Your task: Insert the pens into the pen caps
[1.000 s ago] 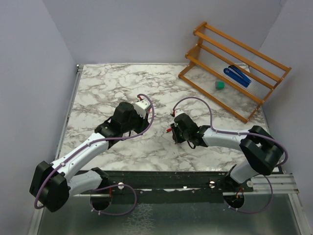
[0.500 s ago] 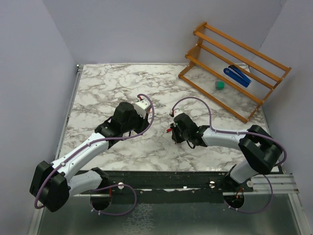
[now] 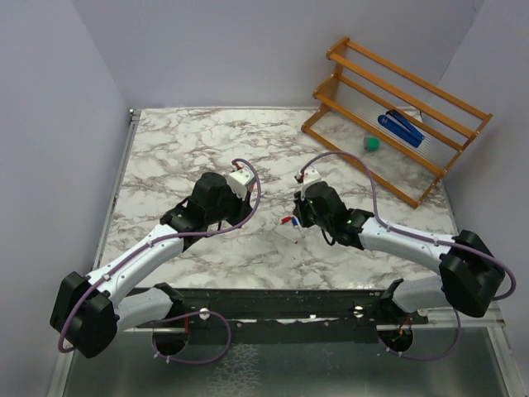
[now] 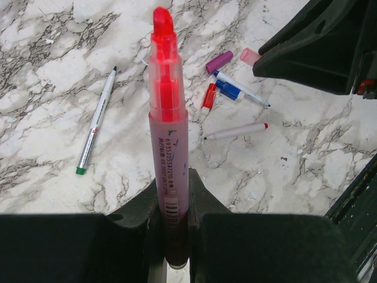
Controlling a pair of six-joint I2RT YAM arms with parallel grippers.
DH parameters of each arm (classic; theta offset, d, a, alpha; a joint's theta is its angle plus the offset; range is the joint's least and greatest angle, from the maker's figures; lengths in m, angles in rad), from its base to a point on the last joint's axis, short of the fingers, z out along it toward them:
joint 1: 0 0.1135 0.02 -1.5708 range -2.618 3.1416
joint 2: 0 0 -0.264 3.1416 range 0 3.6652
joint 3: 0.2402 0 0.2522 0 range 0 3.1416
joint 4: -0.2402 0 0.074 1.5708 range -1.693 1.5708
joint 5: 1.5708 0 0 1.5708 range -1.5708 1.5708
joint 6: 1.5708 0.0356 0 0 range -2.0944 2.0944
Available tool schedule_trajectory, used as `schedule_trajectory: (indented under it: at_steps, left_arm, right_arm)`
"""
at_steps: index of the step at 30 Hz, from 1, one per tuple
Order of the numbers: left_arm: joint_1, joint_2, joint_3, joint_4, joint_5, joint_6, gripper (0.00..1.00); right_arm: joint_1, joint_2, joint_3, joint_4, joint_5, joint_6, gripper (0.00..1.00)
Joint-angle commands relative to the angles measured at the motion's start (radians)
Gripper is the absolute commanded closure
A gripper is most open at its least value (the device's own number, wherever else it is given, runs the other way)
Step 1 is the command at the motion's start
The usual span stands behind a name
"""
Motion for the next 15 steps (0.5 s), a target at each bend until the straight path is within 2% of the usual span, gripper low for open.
schedule_trajectory:
  at_steps: [1,6,11,13,15]
  left_arm:
    - [0.004,0.006,0.032,-0.005,0.007,0.006,1.00]
    - [0.004,0.010,0.029,0.014,0.050,0.010,1.00]
    - [0.004,0.037,0.043,0.026,0.123,0.017,1.00]
    - [0.004,0.051,0.049,0.026,0.156,0.024,1.00]
    - [0.004,0.061,0.053,0.027,0.184,0.032,1.00]
  right_arm:
    - [-0.023,0.011,0.013,-0.045,0.115,-0.080,1.00]
    - [-0.095,0.095,0.022,-0.048,0.197,-0.205,0.99]
    - [-0.218,0.023,-0.056,0.090,0.207,-0.337,0.99]
    - [-0.252,-0.035,-0.117,0.177,0.159,-0.426,0.99]
    - [-0.267,-0.091,-0.176,0.231,-0.006,-0.588,0.99]
